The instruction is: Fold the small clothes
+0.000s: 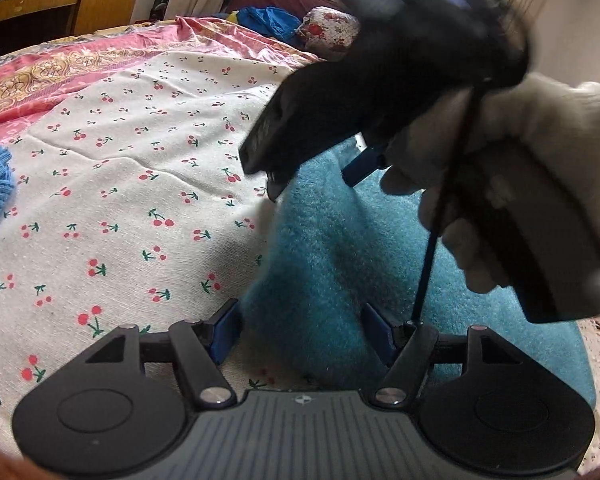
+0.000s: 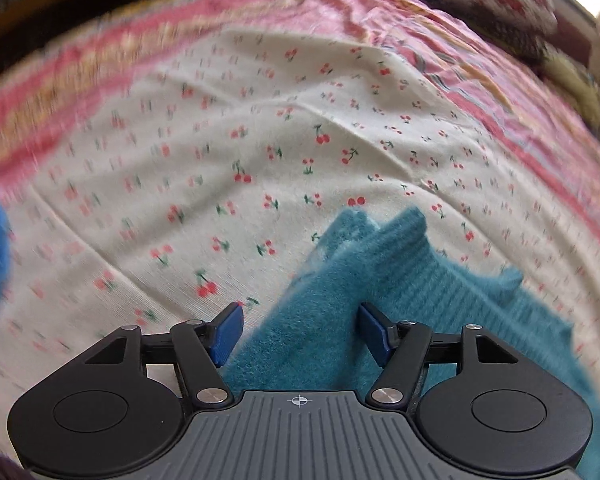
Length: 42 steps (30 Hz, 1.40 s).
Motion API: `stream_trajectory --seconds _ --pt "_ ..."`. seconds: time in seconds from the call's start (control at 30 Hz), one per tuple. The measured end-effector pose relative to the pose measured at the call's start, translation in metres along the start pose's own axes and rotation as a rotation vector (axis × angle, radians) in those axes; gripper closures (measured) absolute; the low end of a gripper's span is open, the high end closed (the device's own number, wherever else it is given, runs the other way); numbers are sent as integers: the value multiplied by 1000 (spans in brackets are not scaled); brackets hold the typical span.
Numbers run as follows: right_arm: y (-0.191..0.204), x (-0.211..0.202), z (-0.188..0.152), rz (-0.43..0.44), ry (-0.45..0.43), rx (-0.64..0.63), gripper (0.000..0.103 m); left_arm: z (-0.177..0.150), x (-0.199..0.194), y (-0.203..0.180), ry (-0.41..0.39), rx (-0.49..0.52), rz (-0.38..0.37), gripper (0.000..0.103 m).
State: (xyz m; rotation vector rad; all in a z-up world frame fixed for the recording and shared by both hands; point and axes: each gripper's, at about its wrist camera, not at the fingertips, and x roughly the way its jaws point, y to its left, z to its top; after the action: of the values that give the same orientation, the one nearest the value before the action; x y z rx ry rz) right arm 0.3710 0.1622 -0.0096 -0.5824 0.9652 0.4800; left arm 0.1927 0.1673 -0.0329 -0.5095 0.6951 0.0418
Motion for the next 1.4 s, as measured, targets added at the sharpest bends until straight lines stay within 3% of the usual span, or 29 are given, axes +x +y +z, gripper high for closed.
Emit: stream_trajectory --seconds 0.1,0.2,0.4,0.67,1.17,1.27,1.33,1.4 --pt "6 11 0 -74 15 -70 37 -1 0 -1 -3 3 1 31" --pt "4 13 1 -78 19 -68 38 -1 0 -2 -3 3 0 31" --pt "8 6 -4 -115 -2 -115 58 -1 -1 2 -15 -28 -24 26" --pt "-8 -13 -8 -70 -47 -63 72 -2 -4 7 -37 -49 -51 20" --pt "-52 -49 -19 44 -112 70 75 -1 6 0 -77 3 -74 18" --pt "-59 -55 -23 57 -125 95 76 0 8 -3 -84 15 -86 26" --pt "-64 -58 -25 64 -132 111 76 1 10 -2 -77 11 -115 41" --pt "-67 -61 -29 71 -138 127 76 2 10 -4 -77 20 -133 49"
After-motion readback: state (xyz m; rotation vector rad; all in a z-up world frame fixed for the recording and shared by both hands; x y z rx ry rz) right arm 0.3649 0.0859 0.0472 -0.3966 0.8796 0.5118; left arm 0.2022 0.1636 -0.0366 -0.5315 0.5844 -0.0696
